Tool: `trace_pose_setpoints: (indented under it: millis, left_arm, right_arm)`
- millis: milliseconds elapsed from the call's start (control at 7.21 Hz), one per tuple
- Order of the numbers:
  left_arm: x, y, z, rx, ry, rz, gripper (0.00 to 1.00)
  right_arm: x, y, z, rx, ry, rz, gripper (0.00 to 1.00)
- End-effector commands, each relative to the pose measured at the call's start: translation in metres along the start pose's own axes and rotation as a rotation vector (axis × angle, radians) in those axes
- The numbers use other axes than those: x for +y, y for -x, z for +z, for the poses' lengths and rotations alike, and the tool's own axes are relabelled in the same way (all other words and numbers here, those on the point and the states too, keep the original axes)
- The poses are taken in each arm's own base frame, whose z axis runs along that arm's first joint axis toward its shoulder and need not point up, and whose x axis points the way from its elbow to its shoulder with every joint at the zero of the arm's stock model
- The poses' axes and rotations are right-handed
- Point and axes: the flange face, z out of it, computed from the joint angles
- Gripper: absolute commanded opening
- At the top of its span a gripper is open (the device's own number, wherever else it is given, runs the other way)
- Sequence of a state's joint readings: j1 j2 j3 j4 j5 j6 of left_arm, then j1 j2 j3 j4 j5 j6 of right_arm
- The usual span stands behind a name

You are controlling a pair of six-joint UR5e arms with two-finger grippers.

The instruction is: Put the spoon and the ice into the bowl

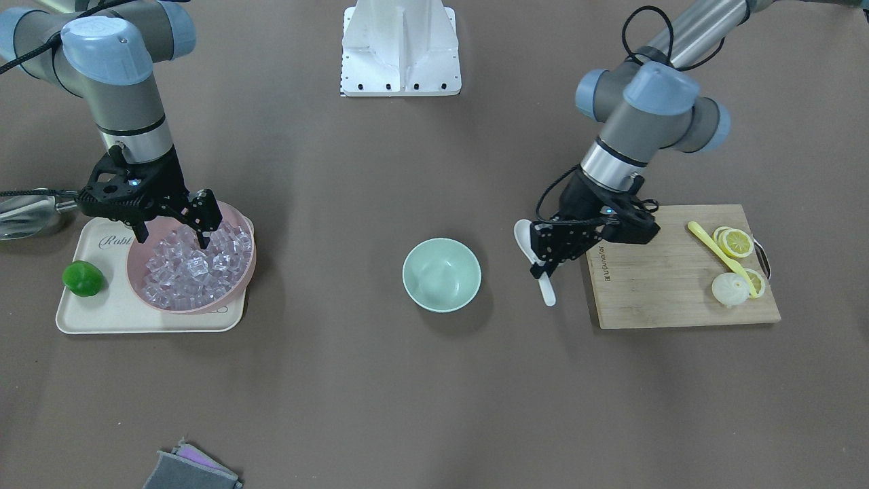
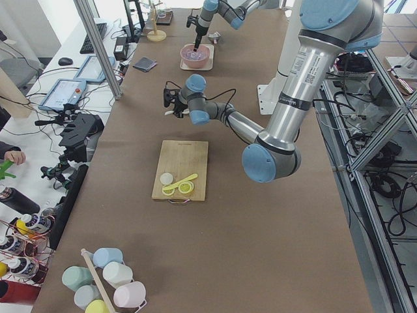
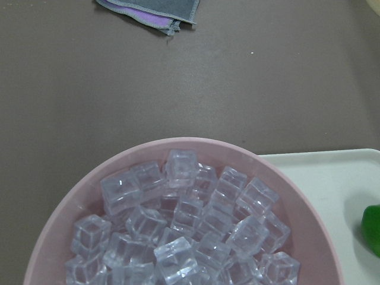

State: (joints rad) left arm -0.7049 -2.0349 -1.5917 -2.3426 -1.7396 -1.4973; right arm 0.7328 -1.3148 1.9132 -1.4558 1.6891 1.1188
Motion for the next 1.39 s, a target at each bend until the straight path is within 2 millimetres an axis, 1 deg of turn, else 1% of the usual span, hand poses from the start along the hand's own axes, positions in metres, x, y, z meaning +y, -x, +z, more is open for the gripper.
trace_pose_setpoints:
  millis: [0,139,277,416,555,693,832,971,1109,1248]
  left_arm:
    - [0.028,-0.066,0.003,0.085,-0.027,-0.087,0.00]
    - [0.033,-0.069,0.008,0.084,-0.032,-0.087,0.00]
    - [0.048,-0.075,0.013,0.088,-0.062,-0.081,0.00]
    - [0.050,-0.084,0.028,0.077,-0.111,-0.081,0.00]
    - [0.063,-0.086,0.050,0.052,-0.137,-0.075,0.00]
    - [0.073,-0.077,0.067,0.020,-0.194,-0.065,0.00]
    - [0.084,-0.072,0.074,0.008,-0.240,-0.057,0.00]
    - [0.089,-0.063,0.084,-0.013,-0.242,-0.052,0.00]
    - [0.092,-0.061,0.088,-0.021,-0.238,-0.049,0.00]
    - [0.095,-0.063,0.086,-0.014,-0.232,-0.043,0.48]
  right_arm:
    - [0.003,0.008,0.004,0.009,-0.018,-0.015,0.83]
    - [-0.001,0.017,0.008,0.006,-0.020,-0.022,0.82]
    - [-0.006,0.028,0.015,0.009,-0.019,-0.025,0.82]
    - [-0.009,0.033,0.016,0.007,-0.020,-0.026,0.82]
    - [-0.005,0.037,0.016,0.004,-0.016,-0.035,0.82]
    - [-0.001,0.042,0.015,-0.025,-0.029,-0.046,0.83]
    - [0.000,0.044,0.014,-0.042,-0.035,-0.050,0.84]
    - [0.001,0.044,0.014,-0.043,-0.036,-0.051,0.84]
    - [0.003,0.046,0.015,-0.044,-0.034,-0.053,0.85]
    - [0.007,0.047,0.017,-0.038,-0.038,-0.059,0.85]
